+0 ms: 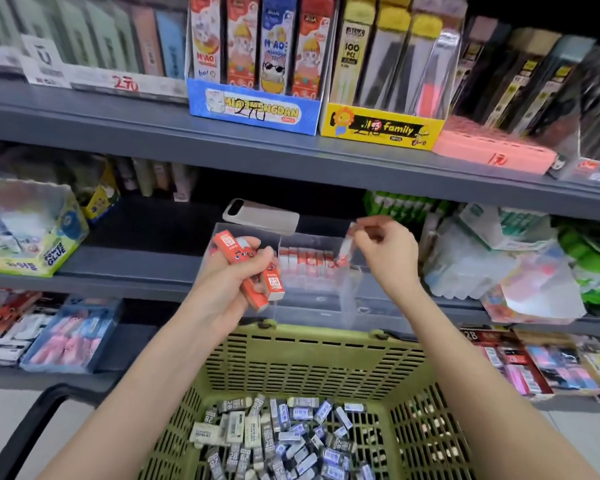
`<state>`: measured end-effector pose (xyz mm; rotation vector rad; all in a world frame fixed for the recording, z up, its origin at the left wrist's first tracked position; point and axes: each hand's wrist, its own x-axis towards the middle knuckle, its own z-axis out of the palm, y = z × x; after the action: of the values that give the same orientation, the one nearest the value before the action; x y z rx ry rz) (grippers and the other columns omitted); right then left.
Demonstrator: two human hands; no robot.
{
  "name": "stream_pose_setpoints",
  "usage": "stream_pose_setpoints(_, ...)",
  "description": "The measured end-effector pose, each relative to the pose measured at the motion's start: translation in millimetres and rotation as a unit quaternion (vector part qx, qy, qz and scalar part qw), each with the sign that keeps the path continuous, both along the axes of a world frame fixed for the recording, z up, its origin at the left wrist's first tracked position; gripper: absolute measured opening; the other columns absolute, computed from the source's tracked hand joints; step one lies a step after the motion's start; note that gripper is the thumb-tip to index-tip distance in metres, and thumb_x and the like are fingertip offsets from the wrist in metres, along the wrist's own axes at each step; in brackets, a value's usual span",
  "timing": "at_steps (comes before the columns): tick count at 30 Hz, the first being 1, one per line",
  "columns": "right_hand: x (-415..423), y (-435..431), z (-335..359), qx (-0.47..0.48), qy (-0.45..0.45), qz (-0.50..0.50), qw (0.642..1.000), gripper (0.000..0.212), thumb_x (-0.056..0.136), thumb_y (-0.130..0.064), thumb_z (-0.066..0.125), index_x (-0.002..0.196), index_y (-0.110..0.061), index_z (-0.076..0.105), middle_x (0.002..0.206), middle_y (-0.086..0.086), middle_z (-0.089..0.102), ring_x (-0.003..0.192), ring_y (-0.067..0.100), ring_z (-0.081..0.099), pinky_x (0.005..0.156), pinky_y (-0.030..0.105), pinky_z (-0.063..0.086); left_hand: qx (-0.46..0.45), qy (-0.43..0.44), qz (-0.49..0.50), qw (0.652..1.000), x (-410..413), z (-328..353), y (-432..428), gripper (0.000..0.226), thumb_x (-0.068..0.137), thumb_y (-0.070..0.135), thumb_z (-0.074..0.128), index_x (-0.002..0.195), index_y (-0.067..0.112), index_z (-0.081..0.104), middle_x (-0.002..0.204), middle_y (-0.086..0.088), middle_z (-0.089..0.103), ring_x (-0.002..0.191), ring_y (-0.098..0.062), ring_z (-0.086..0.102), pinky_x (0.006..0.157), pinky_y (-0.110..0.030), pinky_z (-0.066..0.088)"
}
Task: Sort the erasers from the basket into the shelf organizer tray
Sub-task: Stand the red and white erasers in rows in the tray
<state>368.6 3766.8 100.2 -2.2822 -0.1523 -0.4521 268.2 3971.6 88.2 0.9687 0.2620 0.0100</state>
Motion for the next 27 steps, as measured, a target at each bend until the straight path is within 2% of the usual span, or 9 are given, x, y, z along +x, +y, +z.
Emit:
stream_pose_setpoints(3, 16.2, 10.7, -5.4, -0.160, -0.079, 0.020, 0.984, 0.014, 0.080, -0.017, 0.064, 0.091, -0.011, 0.071, 0.075, 0.011, 0.070, 0.086, 0.032, 0.060, 0.074, 0.033, 0.043, 0.001, -0.012, -0.005, 1.000, 6.1, -6.1, -1.9, 0.038, 0.065, 0.014, 0.076, 0.098, 0.014, 0.057, 0.075, -0.010, 0.068, 0.079, -0.029, 0.048, 0.040, -0.019, 0.042)
stream_pose_setpoints(7, 26.4, 15.4, -8.8, -0.252, -0.122, 0.103, 0.955, 0.006, 0.076, -0.006, 0.066, 0.079, -0.002, 0.070, 0.062, 0.015, 0.065, 0.070, 0.035, 0.060, 0.072, 0.034, 0.050, -0.007, -0.021, 0.001, 1.000, 11.6, -11.7, -1.9, 0.037, 0.064, 0.013, 0.077, 0.096, 0.013, 0.058, 0.076, -0.013, 0.067, 0.078, -0.030, 0.048, 0.041, -0.020, 0.041)
stream_pose_setpoints(11, 34.8, 13.4, -4.1, -0.287, 0.008, 0.139, 0.948, 0.012, 0.081, -0.010, 0.061, 0.090, -0.008, 0.069, 0.086, 0.008, 0.069, 0.087, 0.030, 0.056, 0.074, 0.026, 0.035, -0.004, -0.015, -0.011, 1.000, 13.9, -11.8, 0.0, 0.041, 0.063, 0.015, 0.077, 0.098, 0.014, 0.058, 0.078, -0.014, 0.068, 0.057, -0.017, 0.050, 0.042, -0.020, 0.042)
stream_pose_setpoints(13, 37.7, 14.5, 0.7, -0.283, 0.064, 0.138, 0.947, 0.014, 0.082, -0.012, 0.060, 0.093, -0.011, 0.068, 0.089, 0.006, 0.068, 0.090, 0.027, 0.055, 0.073, 0.025, 0.035, 0.004, -0.007, -0.016, 1.000, 15.9, -10.7, 1.2, 0.042, 0.062, 0.016, 0.077, 0.100, 0.015, 0.059, 0.081, -0.015, 0.067, 0.051, -0.013, 0.048, 0.043, -0.021, 0.043)
stream_pose_setpoints(16, 38.1, 19.2, 6.7, -0.260, 0.115, 0.157, 0.946, 0.013, 0.080, -0.010, 0.060, 0.091, -0.013, 0.068, 0.084, 0.001, 0.065, 0.085, 0.022, 0.057, 0.070, 0.024, 0.039, 0.018, 0.002, -0.015, 1.000, 20.6, -9.0, 2.2, 0.045, 0.060, 0.017, 0.078, 0.101, 0.015, 0.060, 0.090, -0.018, 0.064, 0.065, -0.021, 0.052, 0.044, -0.020, 0.043)
stream_pose_setpoints(18, 39.5, 21.6, 7.3, -0.274, 0.134, 0.167, 0.937, 0.014, 0.080, -0.013, 0.060, 0.089, -0.018, 0.069, 0.084, -0.004, 0.064, 0.087, 0.020, 0.057, 0.072, 0.024, 0.043, 0.026, 0.002, -0.011, 1.000, 24.0, -8.2, 2.2, 0.046, 0.059, 0.019, 0.078, 0.101, 0.015, 0.059, 0.094, -0.020, 0.062, 0.073, -0.026, 0.050, 0.044, -0.019, 0.043)
stream_pose_setpoints(20, 42.7, 21.6, 6.6, -0.314, 0.137, 0.162, 0.926, 0.014, 0.082, -0.019, 0.058, 0.090, -0.024, 0.069, 0.094, -0.007, 0.067, 0.099, 0.019, 0.054, 0.084, 0.027, 0.046, 0.023, -0.001, -0.011, 1.000, 26.8, -8.3, 2.0, 0.047, 0.058, 0.019, 0.079, 0.100, 0.015, 0.059, 0.095, -0.021, 0.061, 0.073, -0.028, 0.048, 0.044, -0.019, 0.043)
stream_pose_setpoints(23, 47.1, 17.9, 7.1, -0.363, 0.125, 0.150, 0.911, 0.014, 0.083, -0.032, 0.061, 0.094, -0.030, 0.068, 0.113, -0.006, 0.060, 0.116, 0.022, 0.046, 0.097, 0.028, 0.037, 0.023, -0.002, -0.011, 1.000, 29.0, -9.2, 2.8, 0.046, 0.057, 0.020, 0.079, 0.099, 0.016, 0.060, 0.094, -0.021, 0.061, 0.080, -0.031, 0.047, 0.045, -0.019, 0.043)
stream_pose_setpoints(27, 42.7, 9.8, 4.2, -0.440, 0.121, 0.124, 0.881, 0.034, 0.076, -0.054, 0.064, 0.104, -0.036, 0.064, 0.126, -0.002, 0.049, 0.121, 0.025, 0.040, 0.099, 0.034, 0.032, 0.042, 0.006, -0.010, 0.999, 31.5, -9.6, 2.1, 0.048, 0.057, 0.021, 0.078, 0.102, 0.016, 0.060, 0.093, -0.018, 0.064, 0.062, -0.017, 0.051, 0.045, -0.019, 0.044)
